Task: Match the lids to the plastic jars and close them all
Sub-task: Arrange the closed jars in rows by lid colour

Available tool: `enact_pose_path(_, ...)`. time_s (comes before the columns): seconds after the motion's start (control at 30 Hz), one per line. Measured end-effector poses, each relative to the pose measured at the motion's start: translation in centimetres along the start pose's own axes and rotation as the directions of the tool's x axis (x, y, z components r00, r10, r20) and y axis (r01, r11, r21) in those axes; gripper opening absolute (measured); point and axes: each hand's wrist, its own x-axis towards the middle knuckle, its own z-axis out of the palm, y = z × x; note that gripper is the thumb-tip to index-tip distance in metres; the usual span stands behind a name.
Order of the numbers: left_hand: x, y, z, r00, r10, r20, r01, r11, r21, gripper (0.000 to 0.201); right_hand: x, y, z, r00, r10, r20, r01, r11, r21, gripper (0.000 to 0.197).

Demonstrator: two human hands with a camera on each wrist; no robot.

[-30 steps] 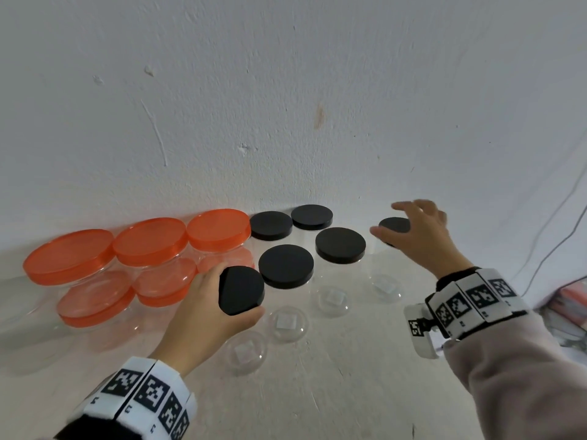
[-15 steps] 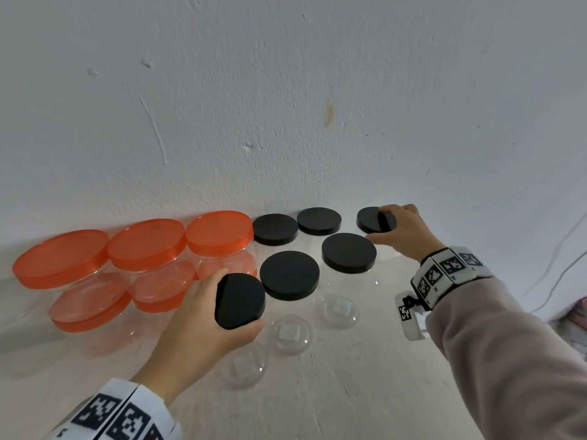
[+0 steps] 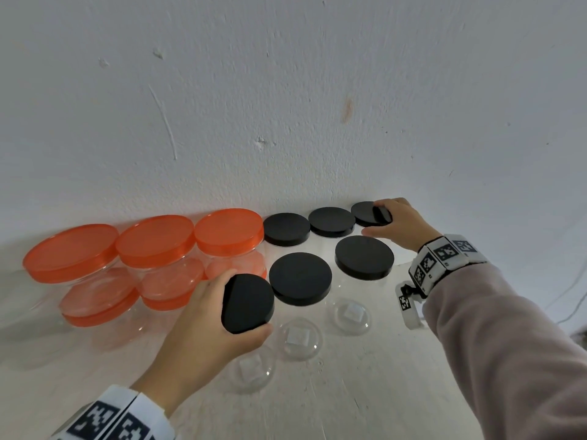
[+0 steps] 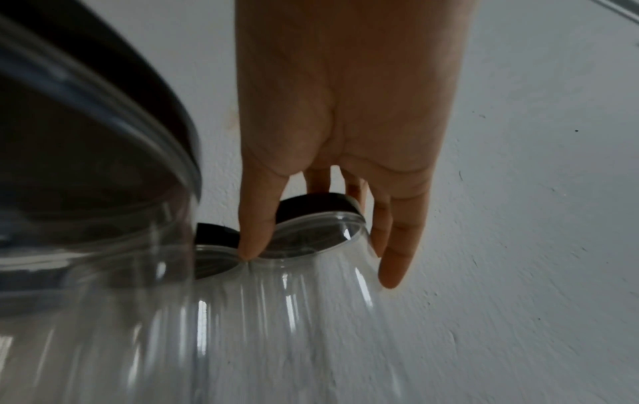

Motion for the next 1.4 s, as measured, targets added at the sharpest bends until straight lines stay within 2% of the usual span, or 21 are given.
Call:
enact_pose_path(0.1, 0.0, -0.1, 0.0, 1.0, -0.002, 0.0, 0.002, 1.0, -0.013, 0.075, -0.1, -0.1, -0.2, 1.0, 0.001, 0.019, -0.001, 1.0, 0.001, 0.065)
enact_pose_path(0.23, 0.1, -0.4, 0.0, 1.0, -0.002, 0.0, 0.002, 1.0, -0.013, 0.08, -0.6, -0.5, -1.0, 0.998, 0.048, 0.027, -0.049, 0.998, 0.041, 0.077)
enact_pose_path(0.33, 0.2, -0.6, 0.1, 1.0, 0.01, -0.005, -0.01, 1.0, -0.011, 0.078, -1.7, -1.1, -2.0, 0.995, 0.058, -0.083, -0.05, 0.994, 0.099, 0.074)
enact_pose_path(0.43, 0.4, -0.6, 0.2, 1.0, 0.021, -0.014, -0.021, 1.0, -0.003, 0.075, -3.9, -2.3, -2.0, 0.987, 0.015, -0.161, 0.007, 0.991, 0.136, 0.067)
enact_pose_path(0.57, 0.4, -0.7, 0.3, 1.0, 0.019, -0.02, -0.019, 1.0, 0.0, 0.076, -7.4, -3.8, -0.5, 0.999, -0.034, 0.016, 0.031, 0.987, 0.16, 0.087)
enact_pose_path(0.67, 0.4, -0.7, 0.3, 0.999, 0.019, -0.027, -0.019, 1.0, 0.001, 0.075, -8.9, -3.9, 0.7, 0.992, -0.067, 0.106, 0.052, 0.99, 0.13, 0.083)
enact_pose_path(0.77, 0.4, -0.7, 0.3, 1.0, 0.01, -0.021, -0.01, 1.0, 0.005, 0.078, -9.7, -3.7, 1.1, 0.992, -0.08, 0.099, 0.07, 0.993, 0.098, 0.079)
enact_pose_path(1.0, 0.5, -0.6, 0.3, 1.0, -0.006, -0.014, 0.006, 1.0, 0.014, 0.081, -9.6, -1.9, -1.3, 0.998, 0.03, -0.053, -0.026, 0.997, 0.07, 0.072)
enact_pose_path(1.17, 0.5, -0.5, 0.4, 0.999, -0.014, -0.029, 0.014, 1.0, 0.021, 0.082, -9.1, -0.4, -1.9, 0.992, 0.102, -0.068, -0.098, 0.993, 0.066, 0.071)
enact_pose_path(1.4, 0.4, -0.5, 0.4, 0.999, -0.019, -0.031, 0.02, 1.0, 0.023, 0.084, -7.6, -0.2, -2.0, 0.99, 0.127, -0.056, -0.123, 0.99, 0.065, 0.07)
